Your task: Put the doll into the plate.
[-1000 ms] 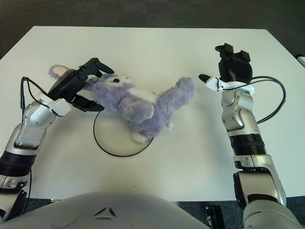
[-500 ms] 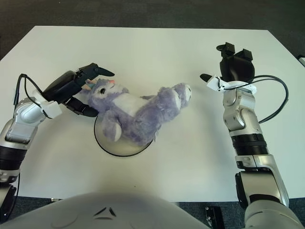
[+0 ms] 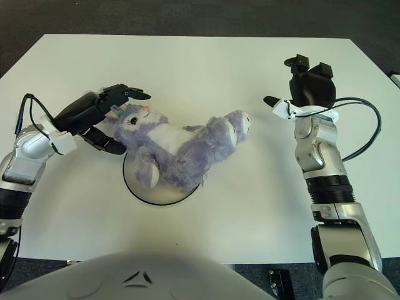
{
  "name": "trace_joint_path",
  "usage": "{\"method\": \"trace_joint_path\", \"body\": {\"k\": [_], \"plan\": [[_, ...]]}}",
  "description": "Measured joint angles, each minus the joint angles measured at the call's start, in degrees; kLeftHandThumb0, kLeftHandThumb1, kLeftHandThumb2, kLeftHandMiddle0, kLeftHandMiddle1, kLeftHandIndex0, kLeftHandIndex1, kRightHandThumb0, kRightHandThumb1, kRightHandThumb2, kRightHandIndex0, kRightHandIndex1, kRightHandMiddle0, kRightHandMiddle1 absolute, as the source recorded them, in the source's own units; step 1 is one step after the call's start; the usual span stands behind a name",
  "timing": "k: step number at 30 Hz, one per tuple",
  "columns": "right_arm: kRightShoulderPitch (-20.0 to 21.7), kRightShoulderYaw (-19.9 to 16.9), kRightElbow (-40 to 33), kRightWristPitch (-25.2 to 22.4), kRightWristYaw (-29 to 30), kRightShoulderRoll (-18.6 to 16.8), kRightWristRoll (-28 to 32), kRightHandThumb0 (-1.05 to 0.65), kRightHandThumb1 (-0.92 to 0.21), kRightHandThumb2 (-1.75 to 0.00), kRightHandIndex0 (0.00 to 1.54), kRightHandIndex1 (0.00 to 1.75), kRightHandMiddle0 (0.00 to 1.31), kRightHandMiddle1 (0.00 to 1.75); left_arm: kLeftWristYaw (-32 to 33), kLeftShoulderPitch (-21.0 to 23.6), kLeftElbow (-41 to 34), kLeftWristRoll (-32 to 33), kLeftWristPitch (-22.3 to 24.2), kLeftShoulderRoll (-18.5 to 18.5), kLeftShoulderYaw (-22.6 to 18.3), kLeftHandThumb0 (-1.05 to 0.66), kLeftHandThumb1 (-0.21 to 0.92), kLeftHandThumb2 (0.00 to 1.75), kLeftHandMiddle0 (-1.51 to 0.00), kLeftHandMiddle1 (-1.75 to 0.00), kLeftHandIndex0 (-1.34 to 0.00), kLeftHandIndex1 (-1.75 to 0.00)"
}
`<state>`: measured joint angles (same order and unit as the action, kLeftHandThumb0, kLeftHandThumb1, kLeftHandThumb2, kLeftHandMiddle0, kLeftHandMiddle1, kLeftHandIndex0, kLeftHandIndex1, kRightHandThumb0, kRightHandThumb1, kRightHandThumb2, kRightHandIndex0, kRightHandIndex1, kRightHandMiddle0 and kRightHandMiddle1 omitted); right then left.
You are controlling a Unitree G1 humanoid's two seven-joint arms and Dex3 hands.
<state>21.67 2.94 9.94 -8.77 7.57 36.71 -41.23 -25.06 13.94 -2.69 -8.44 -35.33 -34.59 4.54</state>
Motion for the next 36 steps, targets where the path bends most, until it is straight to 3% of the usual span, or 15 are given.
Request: {"method": "trace_joint_path", "body": {"k": [5, 7, 8, 13, 15, 18, 20, 21, 23, 25, 30, 36], "plan": [[-0.07, 0.0, 0.0, 0.35, 0.0, 0.0, 0.0, -0.56, -0.61, -0.74, 0.0, 1.4, 0.0, 0.92, -2.34, 0.14, -0.41, 3.88, 1.48, -0.31, -0.44, -0.83, 0.65, 0.59, -0.25, -0.33, 0.0, -0.88], [-0.08, 0.0, 0.0, 0.35, 0.0, 0.0, 0.0, -0.56, -0.61, -0.74, 0.0, 1.39, 0.0, 0.92, -3.18, 0.14, -1.01, 5.47, 2.91, -0.42, -1.04, -0.83, 0.67, 0.55, -0.27, -0.43, 0.0, -0.91], [-0.09, 0.0, 0.0, 0.36, 0.0, 0.0, 0.0, -0.56, -0.61, -0.74, 0.0, 1.39, 0.0, 0.92, -3.41, 0.14, -1.26, 6.09, 3.53, -0.44, -1.33, -0.83, 0.67, 0.55, -0.3, -0.5, 0.0, -0.92], [-0.1, 0.0, 0.0, 0.43, 0.0, 0.0, 0.02, -0.55, -0.6, -0.74, 0.0, 1.3, 0.0, 0.9, -5.11, 0.33, -4.06, 12.05, 11.44, -0.44, -3.43, -0.8, 0.62, 0.57, -0.4, -1.21, 0.0, -1.0], [-0.1, -0.01, 0.0, 0.4, 0.0, 0.0, 0.04, -0.54, -0.59, -0.75, 0.0, 1.25, 0.0, 0.88, -5.16, 0.66, -4.95, 13.76, 14.68, -0.29, -4.5, -0.79, 0.6, 0.6, -0.54, -1.47, 0.0, -1.06], [-0.11, -0.04, 0.0, 0.08, -0.01, -0.04, 0.05, -0.52, -0.57, -0.77, 0.0, 1.2, 0.0, 0.87, -3.14, 1.33, -6.09, 13.96, 18.42, 0.83, -5.97, -0.76, 0.56, 0.66, -0.6, -1.62, -0.01, -1.11], [-0.13, -0.05, -0.08, -0.25, -0.02, -0.15, 0.11, -0.5, -0.54, -0.8, 0.0, 1.18, 0.0, 0.86, -1.02, 1.94, -6.13, 13.33, 19.57, 1.99, -6.82, -0.74, 0.55, 0.69, -0.59, -1.6, -0.01, -1.13], [-0.15, -0.07, -0.14, -0.48, -0.04, -0.23, 0.15, -0.49, -0.52, -0.82, 0.0, 1.17, 0.0, 0.86, 0.08, 2.41, -5.75, 12.58, 19.69, 2.61, -7.15, -0.74, 0.56, 0.7, -0.49, -1.32, -0.02, -1.14], [-0.2, -0.2, -0.51, -1.0, -0.09, -0.55, 0.35, -0.47, -0.5, -0.85, 0.0, 1.16, 0.0, 0.85, 2.41, 3.73, -4.22, 11.14, 19.54, 3.86, -7.56, -0.74, 0.58, 0.69, -0.42, -1.03, -0.04, -1.15], [-0.22, -0.25, -1.08, -1.27, -0.09, -0.91, 0.6, -0.44, -0.48, -0.88, 0.0, 1.13, 0.0, 0.85, 4.2, 4.83, -2.64, 10.03, 19.25, 5.02, -8.05, -0.73, 0.6, 0.68, -0.37, -0.89, -0.07, -1.16], [-0.38, -0.26, -1.88, -1.32, -0.07, -1.63, 0.93, -0.43, -0.46, -0.91, 0.0, 1.09, 0.0, 0.84, 7.35, 6.77, 0.65, 8.9, 18.13, 7.39, -8.9, -0.67, 0.59, 0.73, -0.36, -0.86, -0.13, -1.2], [-0.7, -0.26, -2.53, -1.31, -0.06, -1.64, 0.93, -0.43, -0.46, -0.92, 0.02, 1.05, 0.0, 0.88, 8.54, 9.27, 4.36, 8.69, 17.57, 8.72, -9.32, -0.54, 0.5, 0.89, -0.37, -1.04, -0.18, -1.28]]}}
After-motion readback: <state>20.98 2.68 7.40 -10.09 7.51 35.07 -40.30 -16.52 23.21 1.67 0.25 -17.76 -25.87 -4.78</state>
